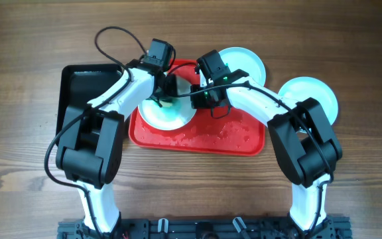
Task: Clean dirty plates on tray and stack at the side
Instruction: 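Scrub the held plate with the sponge in the left gripper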
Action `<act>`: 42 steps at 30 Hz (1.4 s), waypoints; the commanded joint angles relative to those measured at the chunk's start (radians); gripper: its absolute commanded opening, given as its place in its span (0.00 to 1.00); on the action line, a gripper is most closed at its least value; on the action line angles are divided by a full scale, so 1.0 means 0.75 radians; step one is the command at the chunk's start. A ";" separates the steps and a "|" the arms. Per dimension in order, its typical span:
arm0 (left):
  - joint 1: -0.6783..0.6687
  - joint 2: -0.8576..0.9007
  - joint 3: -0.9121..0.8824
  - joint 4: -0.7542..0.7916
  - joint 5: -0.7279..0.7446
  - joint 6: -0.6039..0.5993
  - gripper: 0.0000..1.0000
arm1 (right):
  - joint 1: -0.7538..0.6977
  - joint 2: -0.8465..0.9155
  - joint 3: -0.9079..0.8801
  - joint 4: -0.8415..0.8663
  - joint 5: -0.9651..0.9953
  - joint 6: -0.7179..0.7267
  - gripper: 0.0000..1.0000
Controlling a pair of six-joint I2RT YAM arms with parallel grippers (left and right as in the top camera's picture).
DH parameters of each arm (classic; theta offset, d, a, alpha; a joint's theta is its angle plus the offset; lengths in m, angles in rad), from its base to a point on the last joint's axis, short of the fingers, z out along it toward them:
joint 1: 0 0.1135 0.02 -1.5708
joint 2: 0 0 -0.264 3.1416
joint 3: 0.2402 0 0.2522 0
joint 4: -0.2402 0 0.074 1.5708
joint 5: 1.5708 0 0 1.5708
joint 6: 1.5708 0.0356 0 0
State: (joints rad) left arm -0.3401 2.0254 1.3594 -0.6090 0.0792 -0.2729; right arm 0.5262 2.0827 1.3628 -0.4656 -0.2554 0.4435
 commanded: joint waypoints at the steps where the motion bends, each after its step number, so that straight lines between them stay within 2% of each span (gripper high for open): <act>1: -0.030 0.047 -0.018 -0.077 0.504 0.218 0.04 | 0.015 0.031 0.015 -0.004 -0.021 -0.030 0.04; 5: -0.027 0.047 -0.018 -0.276 0.488 0.360 0.04 | 0.015 0.031 0.015 -0.005 -0.021 -0.033 0.04; 8: -0.026 0.047 -0.018 -0.392 0.203 0.344 0.04 | 0.015 0.031 0.015 -0.005 -0.021 -0.033 0.04; 11: -0.026 0.047 -0.018 -0.408 -0.165 0.165 0.04 | 0.015 0.031 0.015 -0.004 -0.021 -0.030 0.04; 13: -0.026 0.047 -0.018 -0.407 -0.475 -0.041 0.04 | 0.015 0.031 0.015 -0.004 -0.021 -0.028 0.04; 15: -0.026 0.047 -0.018 -0.399 -0.622 -0.137 0.04 | 0.015 0.031 0.015 -0.003 -0.021 -0.029 0.04; 17: -0.026 0.047 -0.018 -0.357 -0.658 -0.146 0.04 | 0.015 0.031 0.015 -0.003 -0.021 -0.028 0.04; 20: -0.031 0.047 -0.018 -0.284 -0.656 -0.148 0.04 | 0.015 0.031 0.015 -0.004 -0.021 -0.029 0.04; 25: -0.033 0.047 -0.018 -0.061 -0.641 -0.306 0.04 | 0.015 0.031 0.015 0.000 -0.021 -0.029 0.04; 29: -0.033 0.047 -0.017 0.044 -0.298 -0.294 0.04 | 0.015 0.031 0.015 -0.003 -0.021 -0.030 0.04; 32: -0.033 0.047 -0.015 0.091 -0.008 -0.162 0.04 | 0.015 0.031 0.015 0.001 -0.022 -0.030 0.04; 33: -0.032 0.047 -0.008 0.095 0.172 -0.049 0.04 | 0.015 0.031 0.015 0.001 -0.033 -0.034 0.04; 35: -0.028 0.043 -0.002 0.087 0.310 0.044 0.04 | 0.015 0.031 0.015 0.001 -0.047 -0.034 0.04; 37: -0.013 0.025 0.022 0.030 0.352 0.062 0.04 | 0.015 0.031 0.015 0.001 -0.048 -0.034 0.04; 42: 0.139 -0.114 0.239 -0.264 0.348 0.061 0.04 | 0.015 0.031 0.015 -0.014 -0.121 -0.034 0.04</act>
State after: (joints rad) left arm -0.3130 2.0293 1.4292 -0.7483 0.2752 -0.2634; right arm 0.5274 2.0853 1.3640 -0.4644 -0.2874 0.4397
